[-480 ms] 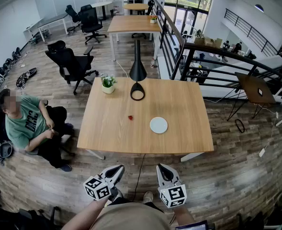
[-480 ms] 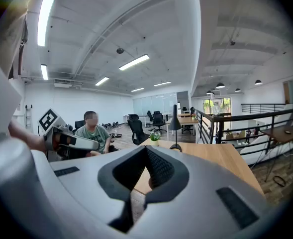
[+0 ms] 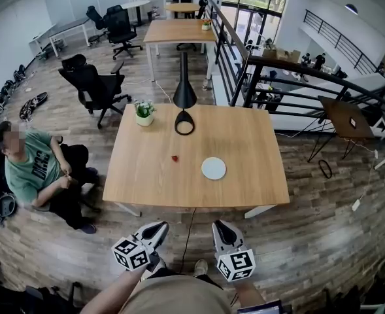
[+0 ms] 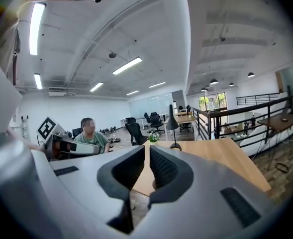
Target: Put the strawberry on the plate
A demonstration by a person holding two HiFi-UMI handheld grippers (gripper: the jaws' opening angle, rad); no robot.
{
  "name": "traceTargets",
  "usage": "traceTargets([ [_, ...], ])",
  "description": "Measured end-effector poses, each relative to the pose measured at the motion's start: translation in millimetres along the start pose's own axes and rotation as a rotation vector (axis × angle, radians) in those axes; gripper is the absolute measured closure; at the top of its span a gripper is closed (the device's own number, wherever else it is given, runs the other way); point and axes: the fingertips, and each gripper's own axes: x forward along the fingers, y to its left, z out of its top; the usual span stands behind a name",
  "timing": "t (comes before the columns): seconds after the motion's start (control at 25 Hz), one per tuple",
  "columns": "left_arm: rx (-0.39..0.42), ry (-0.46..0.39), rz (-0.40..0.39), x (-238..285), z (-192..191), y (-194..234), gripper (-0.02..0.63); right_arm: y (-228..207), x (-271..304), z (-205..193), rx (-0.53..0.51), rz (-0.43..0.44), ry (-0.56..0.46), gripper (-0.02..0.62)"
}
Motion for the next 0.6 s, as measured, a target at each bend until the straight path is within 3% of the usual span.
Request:
traceTargets([
  [0.6, 0.014, 0.017, 0.006, 21, -11, -32, 0.601, -29, -35, -2, 0.011, -0.007, -0.01, 0.581],
])
